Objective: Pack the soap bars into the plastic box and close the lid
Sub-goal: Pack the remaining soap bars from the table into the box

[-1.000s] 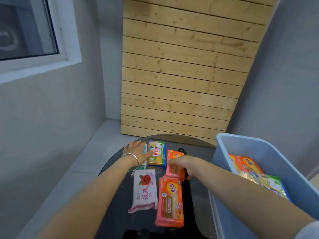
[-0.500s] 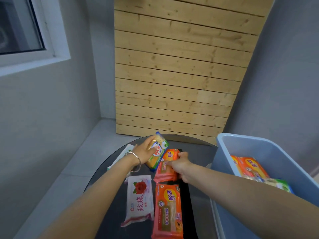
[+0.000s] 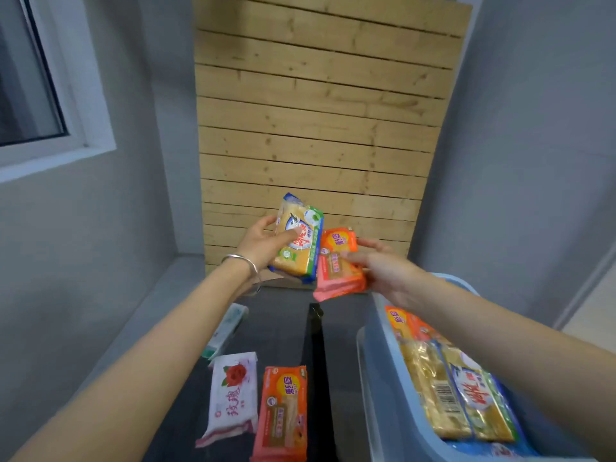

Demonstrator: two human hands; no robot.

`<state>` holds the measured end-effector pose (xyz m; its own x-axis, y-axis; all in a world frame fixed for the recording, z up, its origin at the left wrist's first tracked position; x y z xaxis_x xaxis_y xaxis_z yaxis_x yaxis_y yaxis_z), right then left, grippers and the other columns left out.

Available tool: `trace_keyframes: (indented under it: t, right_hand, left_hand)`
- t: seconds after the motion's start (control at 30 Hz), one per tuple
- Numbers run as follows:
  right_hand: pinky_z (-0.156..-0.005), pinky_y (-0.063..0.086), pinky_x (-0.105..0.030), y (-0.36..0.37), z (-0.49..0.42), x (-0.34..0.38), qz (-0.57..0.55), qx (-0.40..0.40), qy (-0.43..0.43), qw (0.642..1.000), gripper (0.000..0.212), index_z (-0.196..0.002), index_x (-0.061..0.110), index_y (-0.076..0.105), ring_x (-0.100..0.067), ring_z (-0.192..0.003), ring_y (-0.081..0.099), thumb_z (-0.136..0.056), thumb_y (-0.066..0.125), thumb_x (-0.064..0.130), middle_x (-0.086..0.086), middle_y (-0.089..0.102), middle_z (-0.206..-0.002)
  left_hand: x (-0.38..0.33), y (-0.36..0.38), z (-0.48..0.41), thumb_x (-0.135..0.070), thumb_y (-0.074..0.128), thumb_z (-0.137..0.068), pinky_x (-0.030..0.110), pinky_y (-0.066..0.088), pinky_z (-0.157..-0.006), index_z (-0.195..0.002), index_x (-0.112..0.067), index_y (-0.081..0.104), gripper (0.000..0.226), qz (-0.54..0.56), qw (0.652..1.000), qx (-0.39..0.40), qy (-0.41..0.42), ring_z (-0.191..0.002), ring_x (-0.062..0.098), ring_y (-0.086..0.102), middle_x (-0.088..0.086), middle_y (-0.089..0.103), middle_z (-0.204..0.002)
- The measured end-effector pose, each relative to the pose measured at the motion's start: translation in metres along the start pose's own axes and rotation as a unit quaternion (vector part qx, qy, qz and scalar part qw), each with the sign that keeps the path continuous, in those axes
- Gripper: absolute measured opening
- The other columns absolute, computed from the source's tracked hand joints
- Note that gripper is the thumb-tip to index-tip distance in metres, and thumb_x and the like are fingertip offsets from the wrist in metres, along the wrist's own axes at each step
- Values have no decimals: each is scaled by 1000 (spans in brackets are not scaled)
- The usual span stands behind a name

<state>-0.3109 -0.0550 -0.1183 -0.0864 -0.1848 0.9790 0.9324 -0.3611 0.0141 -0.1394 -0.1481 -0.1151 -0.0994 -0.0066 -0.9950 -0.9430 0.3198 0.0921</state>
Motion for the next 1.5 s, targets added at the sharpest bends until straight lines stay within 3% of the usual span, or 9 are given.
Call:
trace_keyframes:
  t: [0.1,0.3,0.43,0.7,0.8,0.97,1.17,1.37,1.5]
  right_hand:
    - [-62,53,-29,-47,15,19,-26,32,-16,999,52,-135,12,42,-17,-75,65,-88,62,10,-12,66,-105]
    - [-57,57,-25,-121,25,-1,8,47,-3,999,26,-110,11,59,-12,-70,73,-85,64,6,-6,74,-91]
    - [-66,58,-32,-132,14,-37,15,45,34,998,31,-114,11,54,-19,-79,70,-85,65,8,-10,71,-95]
    - [-70,57,-33,-123,-4,-62,58,117,93,987,41,-118,11,49,-21,-87,69,-83,69,13,-10,70,-99]
    - [-61,57,-28,-123,-5,-71,74,133,115,982,21,-103,10,56,-16,-79,70,-85,66,16,-6,73,-88]
    - [-91,54,-38,-133,-8,-71,265,95,94,955,46,-109,9,60,-22,-95,70,-79,70,43,-8,73,-102]
    - [-66,52,-24,-138,-4,-68,355,49,73,931,34,-85,21,53,-10,-73,65,-77,69,50,4,68,-82]
    - [-68,50,-19,-147,9,-19,193,-8,-101,976,32,-111,18,48,-11,-81,60,-90,57,39,-1,60,-101]
    - [-92,39,-15,-143,30,12,311,113,-205,921,86,-139,39,28,2,-125,38,-68,72,58,18,35,-140]
  left_hand:
    - [-6,35,9,-23,71,-79,34,59,-64,-131,-13,44,60,34,998,23,-43,-74,20,69,11,69,-107]
    - [7,87,26,-20,70,-79,30,58,-59,-132,-13,43,60,47,996,40,-62,-73,17,68,6,69,-98]
    - [15,102,32,-22,71,-78,37,58,-68,-131,-12,45,60,62,994,43,-78,-80,22,69,12,69,-110]
    - [21,111,36,-23,68,-80,28,56,-51,-129,-12,48,54,55,994,31,-86,-64,14,71,5,71,-93]
    - [23,115,37,-24,69,-80,29,56,-55,-130,-13,47,55,45,995,37,-86,-72,17,70,7,71,-100]
    - [23,124,41,-21,68,-81,23,55,-46,-127,-12,48,50,53,994,41,-89,-57,10,70,3,70,-89]
    - [28,142,46,-20,69,-81,30,57,-59,-131,-11,44,57,49,992,54,-107,-75,20,68,12,68,-113]
    - [32,156,48,-20,69,-81,39,54,-72,-132,-14,39,60,39,991,61,-110,-82,26,65,15,64,-118]
    - [36,176,51,-15,68,-82,35,57,-64,-121,-18,42,47,44,989,88,-113,-76,22,66,11,66,-106]
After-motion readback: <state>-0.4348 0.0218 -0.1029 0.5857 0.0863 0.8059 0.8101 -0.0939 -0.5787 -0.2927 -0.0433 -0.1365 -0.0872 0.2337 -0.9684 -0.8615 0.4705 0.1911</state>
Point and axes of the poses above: each hand's wrist, its own z-axis away from the middle knuckle, its own y-axis out of the palm, x = y × z, the point moved 6 cm from there along -z, towards the middle knuckle
